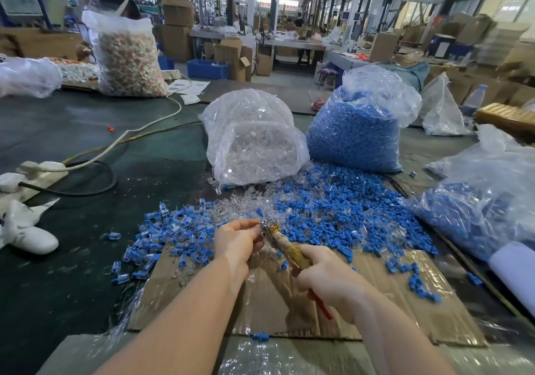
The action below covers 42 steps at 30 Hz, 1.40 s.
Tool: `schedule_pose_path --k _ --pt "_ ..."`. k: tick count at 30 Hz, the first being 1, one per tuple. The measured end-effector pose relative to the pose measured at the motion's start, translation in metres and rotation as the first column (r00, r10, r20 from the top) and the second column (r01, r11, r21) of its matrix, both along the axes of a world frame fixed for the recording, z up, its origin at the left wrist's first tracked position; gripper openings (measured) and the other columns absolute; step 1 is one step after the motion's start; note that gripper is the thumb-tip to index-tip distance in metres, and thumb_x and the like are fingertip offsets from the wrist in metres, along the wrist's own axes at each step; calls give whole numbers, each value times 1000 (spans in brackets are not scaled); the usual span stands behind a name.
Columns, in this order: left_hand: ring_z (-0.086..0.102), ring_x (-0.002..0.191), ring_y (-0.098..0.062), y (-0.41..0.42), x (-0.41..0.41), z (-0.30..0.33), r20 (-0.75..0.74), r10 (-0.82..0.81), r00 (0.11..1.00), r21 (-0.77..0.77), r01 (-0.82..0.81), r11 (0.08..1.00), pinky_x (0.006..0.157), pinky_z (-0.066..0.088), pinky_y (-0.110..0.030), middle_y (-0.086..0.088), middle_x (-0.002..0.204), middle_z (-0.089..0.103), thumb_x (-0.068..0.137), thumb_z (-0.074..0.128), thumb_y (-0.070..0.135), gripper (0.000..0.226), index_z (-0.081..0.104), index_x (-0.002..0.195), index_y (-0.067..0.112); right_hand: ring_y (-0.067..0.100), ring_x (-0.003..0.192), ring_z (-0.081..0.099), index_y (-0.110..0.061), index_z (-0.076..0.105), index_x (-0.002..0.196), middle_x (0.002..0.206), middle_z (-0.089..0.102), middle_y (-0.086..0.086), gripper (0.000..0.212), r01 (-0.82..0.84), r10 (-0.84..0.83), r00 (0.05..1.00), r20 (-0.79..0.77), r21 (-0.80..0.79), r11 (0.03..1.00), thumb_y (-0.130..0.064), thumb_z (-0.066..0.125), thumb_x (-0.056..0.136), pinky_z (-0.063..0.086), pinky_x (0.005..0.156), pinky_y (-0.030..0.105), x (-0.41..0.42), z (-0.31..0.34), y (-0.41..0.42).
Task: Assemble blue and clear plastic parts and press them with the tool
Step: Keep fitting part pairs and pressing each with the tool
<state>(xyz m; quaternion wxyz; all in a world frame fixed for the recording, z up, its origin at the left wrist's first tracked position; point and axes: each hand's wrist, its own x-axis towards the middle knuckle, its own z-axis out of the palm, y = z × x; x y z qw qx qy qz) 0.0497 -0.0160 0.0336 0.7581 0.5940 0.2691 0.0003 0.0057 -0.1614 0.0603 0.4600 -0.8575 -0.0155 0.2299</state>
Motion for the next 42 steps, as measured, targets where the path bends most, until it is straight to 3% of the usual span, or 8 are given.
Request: schedule_pose_path --k 4,6,8,12,18,21,31,42 --pt "59 63 -15 4 1 -2 23 56 998 5 -56 998 61 52 -26 -9 79 63 86 57 -3 14 66 90 7 26 69 56 -14 57 112 84 56 15 48 210 -173 974 -149 292 933 13 47 74 54 66 43 -3 -10 -4" --pt "58 63 -15 10 0 -4 56 75 996 91 -79 993 60 52 -25 -9 82 63 86 58 -2 14 63 91 11 19 62 53 -13 55 115 84 54 9 46 283 -292 956 25 188 941 12 46 78 48 49 26 1 -19 -7" --pt "58 63 -14 19 0 -5 116 55 992 283 -86 955 52 46 -22 -5 84 63 87 60 4 15 59 89 18 19 75 52 -15 50 125 91 51 3 48 344 -323 907 271 -33 938 5 50 81 46 57 25 6 -27 -15" --pt "53 60 -3 48 -1 -11 142 16 990 721 -114 684 49 35 -18 12 75 58 90 59 17 8 65 95 19 24 111 43 -21 40 136 113 51 6 57 460 -260 857 444 -436 773 -30 64 86 36 101 42 12 -38 -41" --pt "52 92 -27 92 -3 -20 116 87 989 971 -132 199 77 33 -38 -3 101 66 92 56 26 17 71 98 27 25 126 37 -28 24 145 135 41 9 71 478 -151 858 491 -657 583 -58 51 86 32 104 41 17 -58 -66" --pt "48 94 -26 104 -7 -23 56 108 993 992 -67 103 77 31 -37 -1 103 64 93 54 28 19 71 102 30 23 122 39 -27 21 145 131 42 7 72 488 -80 845 529 -702 518 -63 43 87 34 100 36 17 -63 -68" --pt "40 105 -25 93 -10 -27 59 85 995 988 -70 136 86 29 -39 0 113 55 92 55 26 23 66 112 27 26 131 35 -28 16 146 140 39 8 67 456 -10 860 511 -758 467 -64 27 91 31 107 38 15 -71 -67" --pt "40 97 -2 8 -19 -41 190 -422 886 922 -13 388 86 28 -12 10 100 55 89 58 25 18 64 105 21 20 130 32 -30 35 138 140 39 -1 46 472 40 817 576 -707 527 -47 37 95 20 110 40 10 -56 -46"
